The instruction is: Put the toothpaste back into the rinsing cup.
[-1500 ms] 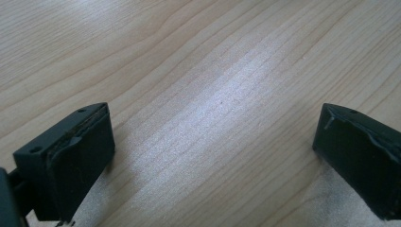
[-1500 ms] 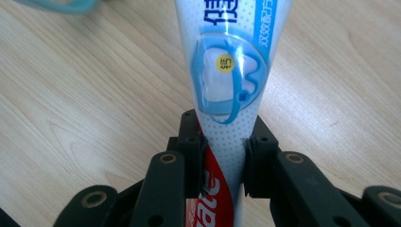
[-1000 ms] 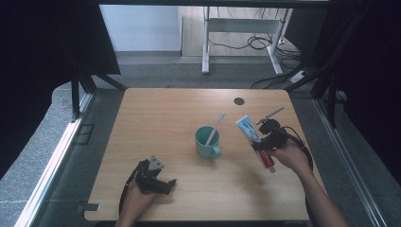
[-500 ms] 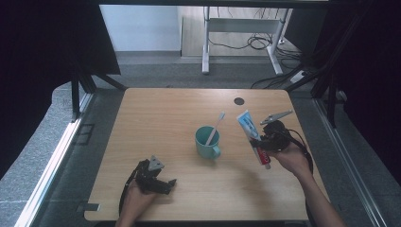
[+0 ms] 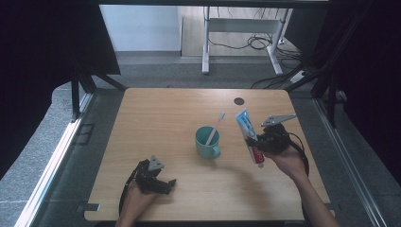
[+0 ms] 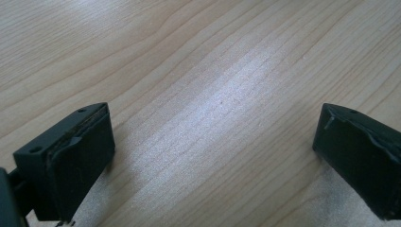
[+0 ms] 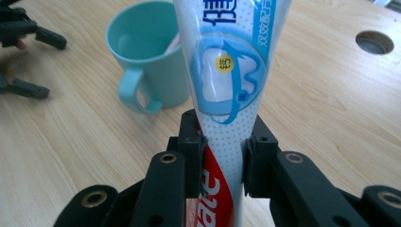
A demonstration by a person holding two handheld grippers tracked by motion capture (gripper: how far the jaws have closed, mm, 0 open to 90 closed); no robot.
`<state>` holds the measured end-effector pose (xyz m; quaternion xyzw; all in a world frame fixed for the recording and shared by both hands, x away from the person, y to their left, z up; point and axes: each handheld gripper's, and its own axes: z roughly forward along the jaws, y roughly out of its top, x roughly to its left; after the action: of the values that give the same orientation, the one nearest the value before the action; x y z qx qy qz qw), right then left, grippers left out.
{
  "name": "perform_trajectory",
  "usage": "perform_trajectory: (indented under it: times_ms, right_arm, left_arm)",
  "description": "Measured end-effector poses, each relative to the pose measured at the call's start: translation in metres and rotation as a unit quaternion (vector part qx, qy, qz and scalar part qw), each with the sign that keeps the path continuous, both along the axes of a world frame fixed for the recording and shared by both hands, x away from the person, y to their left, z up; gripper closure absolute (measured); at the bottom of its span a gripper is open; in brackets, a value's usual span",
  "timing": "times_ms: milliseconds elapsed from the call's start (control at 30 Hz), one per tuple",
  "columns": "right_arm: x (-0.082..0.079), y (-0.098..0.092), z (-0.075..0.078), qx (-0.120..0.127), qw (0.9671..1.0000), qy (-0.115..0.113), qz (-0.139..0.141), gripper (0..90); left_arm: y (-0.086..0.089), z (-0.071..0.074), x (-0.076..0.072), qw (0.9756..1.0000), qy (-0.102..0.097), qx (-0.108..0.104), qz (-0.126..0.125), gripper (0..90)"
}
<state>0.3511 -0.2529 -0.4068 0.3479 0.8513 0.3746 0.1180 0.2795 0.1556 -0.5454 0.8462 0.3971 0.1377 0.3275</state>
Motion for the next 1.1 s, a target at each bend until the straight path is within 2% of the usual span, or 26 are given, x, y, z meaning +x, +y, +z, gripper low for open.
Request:
perform_trajectory:
  times_ms: [400, 1100]
  right_arm:
    - [0.0, 0.017, 0.013, 0.025, 0.9994, -0.013, 0.019, 72.5]
    - [0.01, 0.046, 0.025, 0.054, 0.9978, -0.015, 0.034, 72.5]
  left_arm:
    - [0.0, 0.0, 0.0, 1.0, -0.001, 0.001, -0.001, 0.0]
    - [0.0, 0.0, 0.0, 1.0, -0.001, 0.001, -0.001, 0.0]
